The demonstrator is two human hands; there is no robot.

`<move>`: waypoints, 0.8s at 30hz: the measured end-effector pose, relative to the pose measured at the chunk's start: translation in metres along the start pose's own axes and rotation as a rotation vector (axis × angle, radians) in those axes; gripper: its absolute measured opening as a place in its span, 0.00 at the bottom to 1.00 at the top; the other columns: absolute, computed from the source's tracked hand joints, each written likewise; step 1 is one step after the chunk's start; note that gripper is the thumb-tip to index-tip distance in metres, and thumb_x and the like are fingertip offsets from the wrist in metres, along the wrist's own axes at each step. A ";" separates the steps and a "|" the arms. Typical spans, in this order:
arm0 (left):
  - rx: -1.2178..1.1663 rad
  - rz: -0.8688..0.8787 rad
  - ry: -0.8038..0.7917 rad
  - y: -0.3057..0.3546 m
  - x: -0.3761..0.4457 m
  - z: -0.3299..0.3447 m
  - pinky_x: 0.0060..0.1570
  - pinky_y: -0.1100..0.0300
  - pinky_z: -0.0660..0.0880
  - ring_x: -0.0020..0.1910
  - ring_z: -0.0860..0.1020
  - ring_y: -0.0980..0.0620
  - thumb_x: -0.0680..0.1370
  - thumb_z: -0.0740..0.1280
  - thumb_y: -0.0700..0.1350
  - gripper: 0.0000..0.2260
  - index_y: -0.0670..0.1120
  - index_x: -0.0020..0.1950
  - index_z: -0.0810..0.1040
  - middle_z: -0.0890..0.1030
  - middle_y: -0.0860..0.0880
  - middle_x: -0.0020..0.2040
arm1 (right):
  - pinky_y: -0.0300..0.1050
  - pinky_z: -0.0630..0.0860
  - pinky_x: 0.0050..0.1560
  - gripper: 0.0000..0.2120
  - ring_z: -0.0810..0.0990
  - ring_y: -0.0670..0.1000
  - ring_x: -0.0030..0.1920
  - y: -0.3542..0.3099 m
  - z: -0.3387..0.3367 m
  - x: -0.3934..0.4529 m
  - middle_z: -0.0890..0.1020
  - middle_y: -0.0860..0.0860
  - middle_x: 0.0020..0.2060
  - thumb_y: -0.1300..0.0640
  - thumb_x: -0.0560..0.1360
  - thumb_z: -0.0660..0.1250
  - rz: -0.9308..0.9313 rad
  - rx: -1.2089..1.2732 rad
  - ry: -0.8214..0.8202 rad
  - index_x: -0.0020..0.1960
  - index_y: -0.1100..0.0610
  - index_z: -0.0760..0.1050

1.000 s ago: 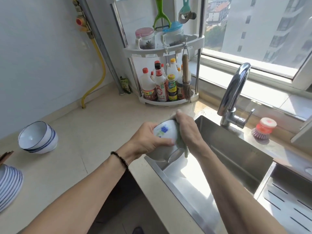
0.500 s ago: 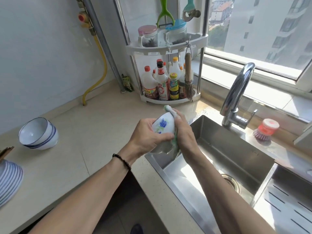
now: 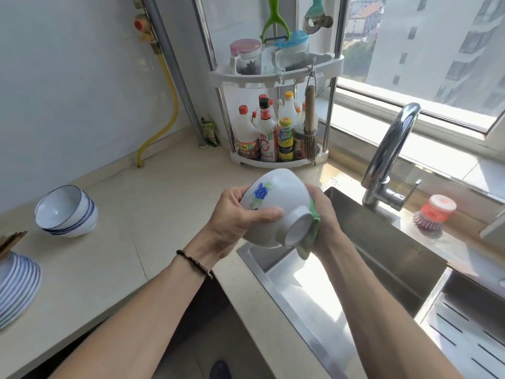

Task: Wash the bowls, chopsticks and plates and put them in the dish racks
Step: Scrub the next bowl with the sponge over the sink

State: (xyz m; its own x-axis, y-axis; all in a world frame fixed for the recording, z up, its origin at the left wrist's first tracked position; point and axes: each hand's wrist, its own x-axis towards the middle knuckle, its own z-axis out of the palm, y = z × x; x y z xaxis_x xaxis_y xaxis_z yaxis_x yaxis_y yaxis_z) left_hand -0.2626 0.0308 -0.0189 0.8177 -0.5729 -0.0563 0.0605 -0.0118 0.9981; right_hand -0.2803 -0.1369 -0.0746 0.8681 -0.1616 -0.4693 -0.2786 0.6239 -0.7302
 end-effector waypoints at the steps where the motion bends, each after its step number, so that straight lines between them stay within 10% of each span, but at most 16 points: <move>1: -0.049 -0.025 -0.045 -0.001 -0.001 -0.001 0.47 0.52 0.82 0.51 0.83 0.44 0.58 0.84 0.50 0.25 0.45 0.52 0.85 0.85 0.42 0.52 | 0.66 0.76 0.58 0.37 0.82 0.63 0.52 -0.001 -0.002 0.001 0.83 0.64 0.54 0.40 0.58 0.72 -0.027 -0.013 0.056 0.58 0.64 0.78; 4: 0.040 -0.164 -0.179 0.005 0.001 -0.005 0.46 0.53 0.81 0.53 0.83 0.44 0.57 0.84 0.52 0.28 0.47 0.55 0.84 0.85 0.43 0.54 | 0.50 0.71 0.40 0.13 0.74 0.56 0.37 -0.006 -0.006 -0.003 0.77 0.54 0.33 0.47 0.67 0.68 -0.190 -0.156 0.079 0.37 0.57 0.74; 7: 0.298 -0.256 -0.142 0.012 0.010 0.001 0.45 0.47 0.82 0.50 0.84 0.42 0.58 0.82 0.49 0.24 0.45 0.52 0.85 0.86 0.45 0.49 | 0.50 0.65 0.36 0.15 0.69 0.53 0.33 -0.019 0.000 -0.008 0.71 0.50 0.27 0.47 0.70 0.61 -0.395 -0.463 0.022 0.30 0.55 0.70; 11: 0.379 -0.205 0.055 0.004 0.012 0.019 0.37 0.56 0.80 0.41 0.84 0.48 0.65 0.82 0.38 0.12 0.44 0.44 0.84 0.85 0.48 0.41 | 0.53 0.78 0.52 0.29 0.81 0.54 0.50 -0.006 0.011 -0.017 0.81 0.55 0.50 0.36 0.79 0.47 -0.537 -0.605 -0.089 0.52 0.53 0.81; 14: 0.425 -0.144 0.158 -0.002 0.015 0.020 0.34 0.55 0.81 0.36 0.83 0.51 0.66 0.81 0.37 0.09 0.44 0.40 0.83 0.85 0.49 0.37 | 0.51 0.71 0.65 0.29 0.74 0.53 0.63 0.017 0.006 -0.021 0.72 0.51 0.63 0.33 0.79 0.42 -0.559 -0.714 -0.103 0.71 0.39 0.70; 18: 0.397 -0.107 0.183 -0.005 0.008 0.027 0.35 0.59 0.80 0.41 0.84 0.51 0.65 0.82 0.40 0.14 0.46 0.48 0.84 0.85 0.49 0.43 | 0.61 0.78 0.61 0.27 0.80 0.59 0.60 0.008 0.003 -0.011 0.81 0.55 0.58 0.32 0.77 0.48 -0.434 -0.372 -0.058 0.61 0.41 0.80; 24: 0.412 -0.124 0.260 -0.003 0.015 0.019 0.36 0.58 0.80 0.44 0.84 0.48 0.66 0.82 0.42 0.14 0.44 0.49 0.84 0.85 0.47 0.46 | 0.48 0.78 0.55 0.24 0.79 0.53 0.57 0.021 0.008 -0.012 0.76 0.54 0.60 0.33 0.81 0.46 -0.527 -0.498 -0.117 0.67 0.37 0.73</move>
State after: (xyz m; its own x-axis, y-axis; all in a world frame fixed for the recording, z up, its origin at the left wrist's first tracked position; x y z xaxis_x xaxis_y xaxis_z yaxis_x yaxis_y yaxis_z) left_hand -0.2617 0.0070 -0.0227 0.9375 -0.3240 -0.1269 -0.0222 -0.4196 0.9074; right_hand -0.2936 -0.1156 -0.0799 0.9687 -0.2445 0.0425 0.0586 0.0593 -0.9965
